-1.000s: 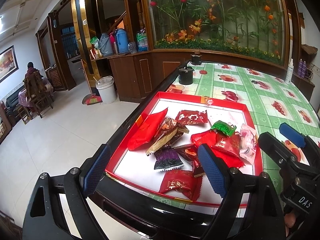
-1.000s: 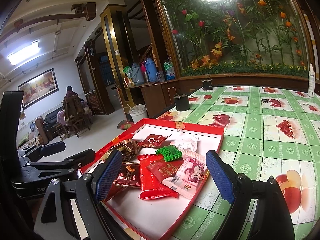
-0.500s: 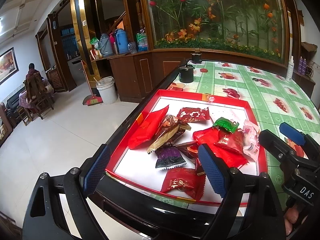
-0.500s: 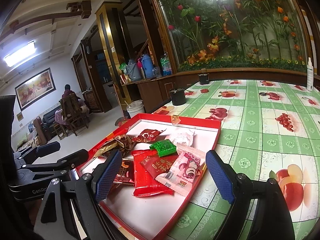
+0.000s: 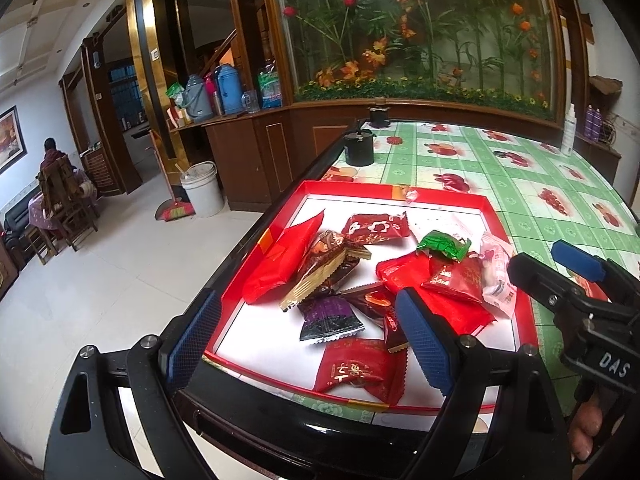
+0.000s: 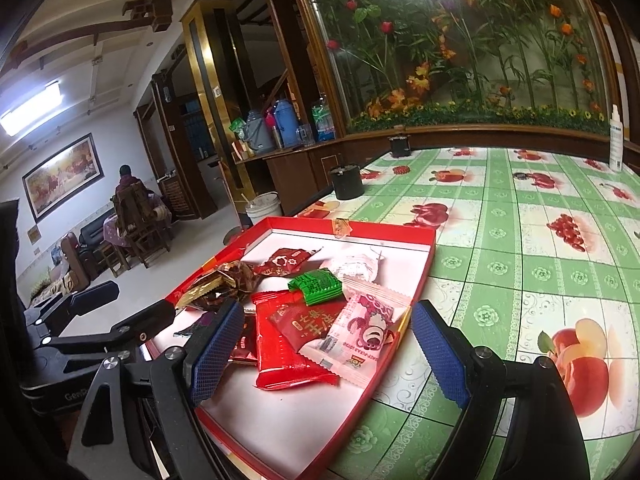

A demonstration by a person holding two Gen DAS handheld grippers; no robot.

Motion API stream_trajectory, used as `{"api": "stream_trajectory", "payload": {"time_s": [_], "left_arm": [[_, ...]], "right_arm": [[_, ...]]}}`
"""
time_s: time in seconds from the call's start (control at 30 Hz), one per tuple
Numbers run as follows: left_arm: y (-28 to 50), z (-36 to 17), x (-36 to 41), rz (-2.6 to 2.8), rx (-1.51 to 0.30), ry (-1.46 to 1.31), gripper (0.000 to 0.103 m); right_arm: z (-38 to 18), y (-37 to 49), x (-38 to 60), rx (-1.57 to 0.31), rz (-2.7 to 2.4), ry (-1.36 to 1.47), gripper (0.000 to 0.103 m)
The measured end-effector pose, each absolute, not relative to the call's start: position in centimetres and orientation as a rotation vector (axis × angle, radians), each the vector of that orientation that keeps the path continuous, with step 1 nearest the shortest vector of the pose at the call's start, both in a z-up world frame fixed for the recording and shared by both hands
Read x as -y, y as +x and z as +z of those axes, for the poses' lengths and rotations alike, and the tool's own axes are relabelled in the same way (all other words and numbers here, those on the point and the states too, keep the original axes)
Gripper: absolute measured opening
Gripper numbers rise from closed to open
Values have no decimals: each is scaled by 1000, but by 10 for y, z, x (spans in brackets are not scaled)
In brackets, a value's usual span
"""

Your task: Organize snacks

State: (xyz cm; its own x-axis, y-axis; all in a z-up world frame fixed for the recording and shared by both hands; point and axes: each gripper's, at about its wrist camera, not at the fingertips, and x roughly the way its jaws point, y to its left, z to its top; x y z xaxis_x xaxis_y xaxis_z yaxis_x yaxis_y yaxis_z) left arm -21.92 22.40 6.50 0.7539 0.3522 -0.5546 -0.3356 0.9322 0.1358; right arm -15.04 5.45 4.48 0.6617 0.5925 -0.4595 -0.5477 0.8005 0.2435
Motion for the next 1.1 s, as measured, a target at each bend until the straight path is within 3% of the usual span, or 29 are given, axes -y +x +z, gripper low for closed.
{"api": "stream_trajectory", "payload": {"time_s": [0.43, 1.1], "left_arm": [[-217, 74, -225, 321, -600, 49, 90], [-235, 90, -194, 383, -603, 89, 90]], "right_arm": [[40, -137, -51, -612, 614, 134, 87], [54, -158, -37, -522, 622, 183, 87]]}}
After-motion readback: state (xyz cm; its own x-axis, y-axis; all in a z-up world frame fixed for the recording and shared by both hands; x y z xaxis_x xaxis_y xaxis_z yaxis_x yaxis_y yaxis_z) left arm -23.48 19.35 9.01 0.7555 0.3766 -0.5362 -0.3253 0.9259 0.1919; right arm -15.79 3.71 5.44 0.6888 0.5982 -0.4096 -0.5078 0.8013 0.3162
